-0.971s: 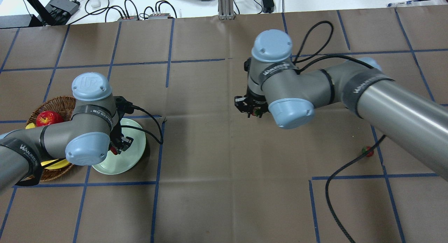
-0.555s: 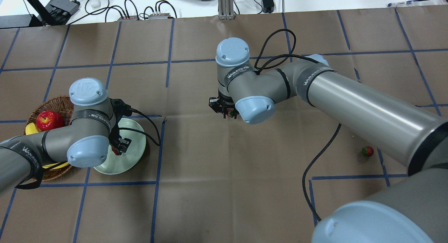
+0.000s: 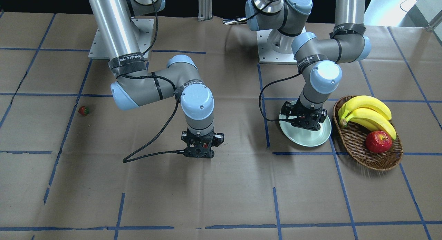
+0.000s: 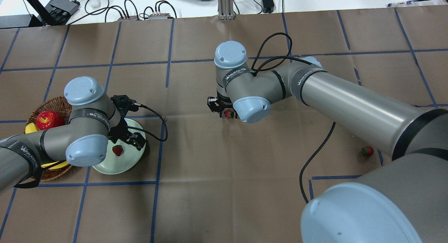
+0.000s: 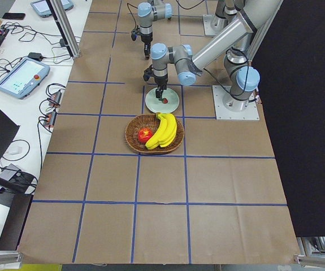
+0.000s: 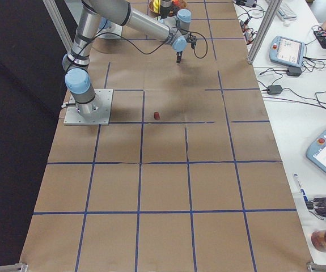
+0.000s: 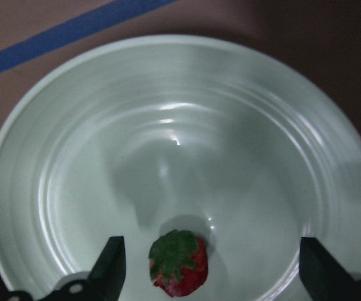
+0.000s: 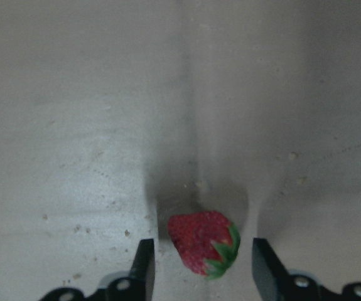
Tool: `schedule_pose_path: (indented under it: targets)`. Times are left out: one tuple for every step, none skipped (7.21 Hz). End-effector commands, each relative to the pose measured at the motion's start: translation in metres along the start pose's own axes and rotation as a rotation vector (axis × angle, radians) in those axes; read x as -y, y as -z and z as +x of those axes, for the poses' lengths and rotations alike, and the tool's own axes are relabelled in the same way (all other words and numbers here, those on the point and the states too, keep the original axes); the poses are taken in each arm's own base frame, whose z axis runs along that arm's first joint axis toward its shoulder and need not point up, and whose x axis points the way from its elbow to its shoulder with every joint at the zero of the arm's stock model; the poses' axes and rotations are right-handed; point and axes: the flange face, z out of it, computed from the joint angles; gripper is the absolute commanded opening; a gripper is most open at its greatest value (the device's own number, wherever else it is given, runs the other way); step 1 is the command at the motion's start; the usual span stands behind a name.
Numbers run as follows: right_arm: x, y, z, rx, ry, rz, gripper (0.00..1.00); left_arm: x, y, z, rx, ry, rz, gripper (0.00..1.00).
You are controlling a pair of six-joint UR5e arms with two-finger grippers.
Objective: Collect all strawberries into plate
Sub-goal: 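Release the strawberry at the table center with the right gripper while the left gripper approaches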
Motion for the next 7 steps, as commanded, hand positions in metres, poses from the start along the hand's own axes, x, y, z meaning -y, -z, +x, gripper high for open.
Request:
schedule_pose_path:
  targets:
    - [-0.006, 0.058, 0.016, 0.002, 0.016, 0.008, 1.0, 0.014, 0.01, 0.017, -0.103, 0.063, 0.07, 0.99]
    - [-0.007, 0.085, 0.041, -0.014, 0.03, 0.001, 1.0, 0.022, 0.015, 0.023, -0.102, 0.081, 0.079, 0.99]
    - [0.0, 0.114, 0.086, -0.04, 0.041, -0.03, 1.0, 0.031, 0.026, 0.051, -0.123, 0.091, 0.105, 0.99]
    - [0.003, 0.122, 0.142, -0.087, 0.077, -0.048, 1.0, 0.043, 0.037, 0.083, -0.152, 0.151, 0.125, 0.99]
    - [-0.009, 0.124, 0.191, -0.1, 0.086, -0.051, 1.0, 0.056, 0.048, 0.12, -0.163, 0.241, 0.136, 0.99]
    - [-0.027, 0.131, 0.242, -0.092, 0.098, -0.044, 1.0, 0.072, 0.055, 0.155, -0.172, 0.306, 0.143, 0.99]
    - [-0.045, 0.129, 0.297, -0.081, 0.121, -0.047, 1.0, 0.095, 0.052, 0.187, -0.183, 0.36, 0.14, 0.99]
